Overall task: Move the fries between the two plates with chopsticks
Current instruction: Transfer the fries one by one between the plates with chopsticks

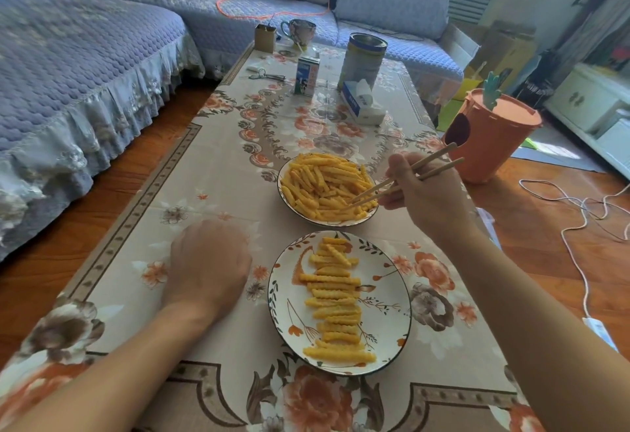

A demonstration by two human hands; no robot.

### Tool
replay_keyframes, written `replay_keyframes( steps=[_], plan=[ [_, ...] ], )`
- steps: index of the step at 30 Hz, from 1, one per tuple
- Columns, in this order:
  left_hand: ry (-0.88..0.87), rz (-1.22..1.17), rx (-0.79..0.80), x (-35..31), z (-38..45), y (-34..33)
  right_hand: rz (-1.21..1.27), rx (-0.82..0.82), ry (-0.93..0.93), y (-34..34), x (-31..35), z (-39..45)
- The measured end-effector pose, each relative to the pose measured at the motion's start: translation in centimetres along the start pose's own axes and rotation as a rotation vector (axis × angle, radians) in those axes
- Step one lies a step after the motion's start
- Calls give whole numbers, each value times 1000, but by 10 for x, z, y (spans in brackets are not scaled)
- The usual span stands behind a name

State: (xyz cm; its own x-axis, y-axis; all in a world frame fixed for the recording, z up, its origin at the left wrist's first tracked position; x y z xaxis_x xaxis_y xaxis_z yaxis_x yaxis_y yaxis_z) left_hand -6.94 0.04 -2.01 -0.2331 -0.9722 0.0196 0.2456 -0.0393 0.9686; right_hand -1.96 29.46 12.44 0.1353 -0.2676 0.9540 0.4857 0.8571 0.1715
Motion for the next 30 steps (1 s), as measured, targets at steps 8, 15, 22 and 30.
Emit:
replay_keyframes(
  steps=[8,15,22,30],
  plan=[
    [4,-9,-13,0,0,0,85,-41,-108,15,-8,5],
    [-1,-11,-14,0,0,0,144,-37,-64,23,19,-1],
    [0,-6,-12,0,0,0,-25,214,-88,6,42,-40],
    [-1,-5,-12,0,0,1,-59,203,-65,5,40,-47]
  ],
)
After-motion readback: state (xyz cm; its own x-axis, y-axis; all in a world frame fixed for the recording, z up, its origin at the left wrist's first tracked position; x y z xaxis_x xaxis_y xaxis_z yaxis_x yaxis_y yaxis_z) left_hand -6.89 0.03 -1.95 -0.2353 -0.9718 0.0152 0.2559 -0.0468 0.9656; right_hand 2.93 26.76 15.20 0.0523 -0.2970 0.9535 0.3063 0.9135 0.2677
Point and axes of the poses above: each hand's wrist, its own z-axis towards the middle knuckle, its own y-axis out of the back of the hand, x = y × z, the point moved 1 cm from there along z, towards the middle knuckle, and after that the axes turned 15 degrees about z, right-handed, at the moved point
